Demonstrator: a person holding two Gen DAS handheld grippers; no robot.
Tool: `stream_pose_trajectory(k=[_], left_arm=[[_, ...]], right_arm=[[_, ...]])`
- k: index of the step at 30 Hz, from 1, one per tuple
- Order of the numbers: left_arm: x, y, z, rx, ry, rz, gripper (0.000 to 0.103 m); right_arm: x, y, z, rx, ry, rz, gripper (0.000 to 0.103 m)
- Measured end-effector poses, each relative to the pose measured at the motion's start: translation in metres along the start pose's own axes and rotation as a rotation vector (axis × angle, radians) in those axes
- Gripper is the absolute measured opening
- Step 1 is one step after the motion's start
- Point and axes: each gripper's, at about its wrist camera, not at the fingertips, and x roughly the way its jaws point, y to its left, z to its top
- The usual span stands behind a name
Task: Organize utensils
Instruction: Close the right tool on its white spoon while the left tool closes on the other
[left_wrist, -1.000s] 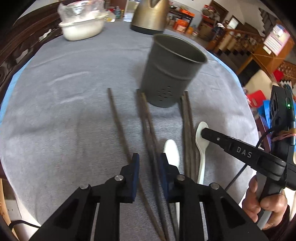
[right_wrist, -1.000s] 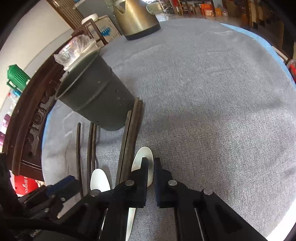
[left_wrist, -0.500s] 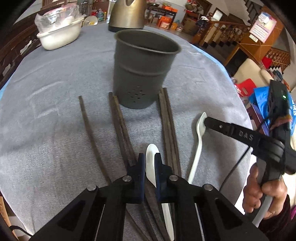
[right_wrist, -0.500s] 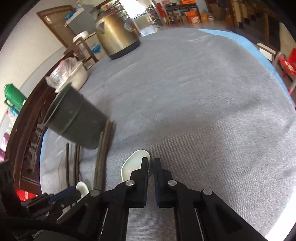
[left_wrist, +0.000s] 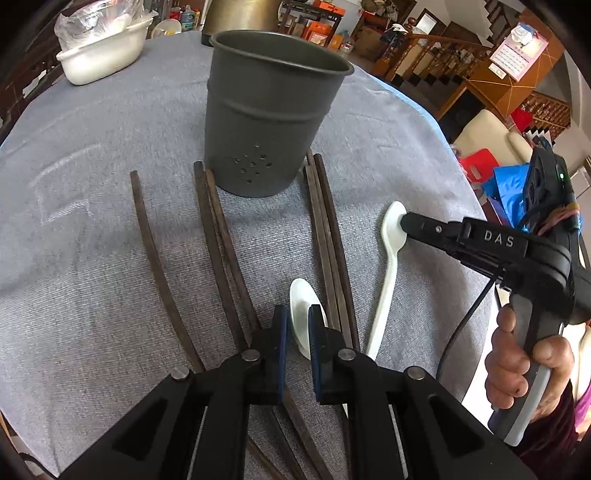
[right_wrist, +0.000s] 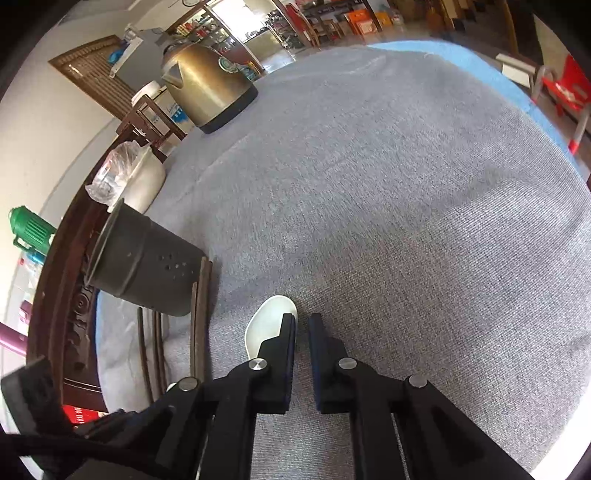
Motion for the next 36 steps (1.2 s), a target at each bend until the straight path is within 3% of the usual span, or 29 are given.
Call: stream_pose_trajectory(k=[5, 10, 13, 15, 16, 20, 22, 23, 26, 31, 36], left_arm=[[0.002, -0.003, -0.001, 0.011, -0.030, -0.008, 0.006], [-0.010, 0.001, 0.005, 0.003, -0.079, -0.004, 0.004], [-0.020, 0.005, 0.010, -0.004, -0.112, -0.001, 0.004], [-0.029, 0.007, 0.014, -0.002, -0.135, -0.001, 0.003], [-0.033, 0.007, 0.016, 0.005, -0.149, 0.002, 0.004], [-0.037, 0.015, 0.021, 0.030, -0.135, 0.002, 0.004], [-0.032, 0.009, 0.020, 0.041, -0.108, -0.002, 0.004], [-0.030, 0.008, 0.019, 0.048, -0.096, -0.004, 0.004], [-0.020, 0.002, 0.017, 0.091, -0.047, -0.015, 0.005], [-0.009, -0.005, 0.018, 0.119, 0.012, -0.023, 0.025], [0.006, -0.012, 0.025, 0.126, 0.034, -0.032, 0.025]], right_arm=[[0.004, 0.007, 0.002, -0.027, -0.002, -0.010, 0.018], [0.003, 0.001, 0.004, 0.016, 0.016, 0.038, 0.022], [0.004, 0.003, 0.005, 0.031, 0.033, 0.062, 0.036], [0.003, 0.011, 0.006, 0.025, 0.033, 0.073, 0.058], [0.004, 0.014, 0.006, 0.020, 0.033, 0.057, 0.061], [0.011, 0.037, 0.004, -0.062, 0.024, -0.078, 0.060], [0.014, 0.047, 0.003, -0.099, 0.019, -0.159, 0.051], [0.017, 0.053, 0.002, -0.123, 0.017, -0.194, 0.040], [0.019, 0.062, -0.001, -0.180, -0.001, -0.262, 0.033], [0.018, 0.057, -0.003, -0.209, -0.009, -0.251, 0.023], [0.017, 0.050, -0.002, -0.221, -0.007, -0.238, 0.015]])
